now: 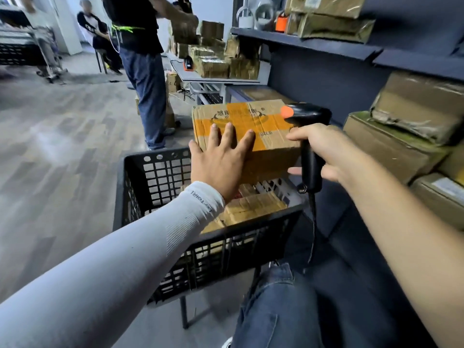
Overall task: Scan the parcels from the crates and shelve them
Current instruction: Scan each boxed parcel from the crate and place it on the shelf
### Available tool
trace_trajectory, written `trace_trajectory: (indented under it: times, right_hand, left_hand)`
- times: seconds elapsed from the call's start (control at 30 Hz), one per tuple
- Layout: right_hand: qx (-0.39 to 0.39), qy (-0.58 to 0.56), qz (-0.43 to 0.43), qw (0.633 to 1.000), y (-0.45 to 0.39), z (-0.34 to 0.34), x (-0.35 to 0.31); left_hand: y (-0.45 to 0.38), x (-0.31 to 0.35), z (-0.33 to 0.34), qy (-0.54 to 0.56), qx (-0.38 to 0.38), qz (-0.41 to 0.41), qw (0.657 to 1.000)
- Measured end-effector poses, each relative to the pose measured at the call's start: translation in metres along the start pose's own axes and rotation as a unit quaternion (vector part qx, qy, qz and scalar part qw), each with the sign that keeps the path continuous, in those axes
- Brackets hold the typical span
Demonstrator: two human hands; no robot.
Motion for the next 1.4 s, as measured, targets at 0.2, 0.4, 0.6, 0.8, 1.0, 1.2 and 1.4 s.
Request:
trace_trajectory:
  times: [0.2,0.4,0.6,0.8,1.0,1.2,1.4]
  right_hand:
    - [0.047,-0.018,-0.034,0.998,0.070,-0.090,0.007]
    - [0.119,-0.042,-0.035,0.991,0.122,-0.176,0.039]
    - [0.154,-0.057,-0.031,0.986,0.168,-0.230,0.093]
    - [0.237,-0.055,-0.028,0.969,0.203,-0.245,0.161]
    - [0.209,0.017,0.001,0.978,0.228,-0.244,0.227]
    - [0.289,-0.043,0.047,0.955,0.217,-0.252,0.293]
    - [0.397,-0.025,0.118,0.910,0.201,-0.275,0.362]
  left_hand:
    - [0.039,0.072,-0.047,0.036,0.056,0.046,0.997]
    - [0.070,0.138,-0.073,0.083,0.074,0.099,0.989]
    - [0.124,0.187,-0.071,0.104,0.087,0.160,0.978]
    - [0.175,0.209,-0.056,0.137,0.062,0.194,0.969]
    - [0.222,0.221,-0.024,0.170,0.009,0.230,0.958]
    - [0.258,0.250,0.033,0.257,-0.134,0.225,0.930]
    - [0.273,0.298,0.090,0.338,-0.240,0.197,0.888]
Point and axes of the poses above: each hand's wrist, its own y-axis away from the middle knuckle, its own z-axis out of the palm, x = y × z, the point moved 5 cm from there along -y, towards the middle knuckle, and after that the axes turned 8 degrees about x, right-handed, at the moved point
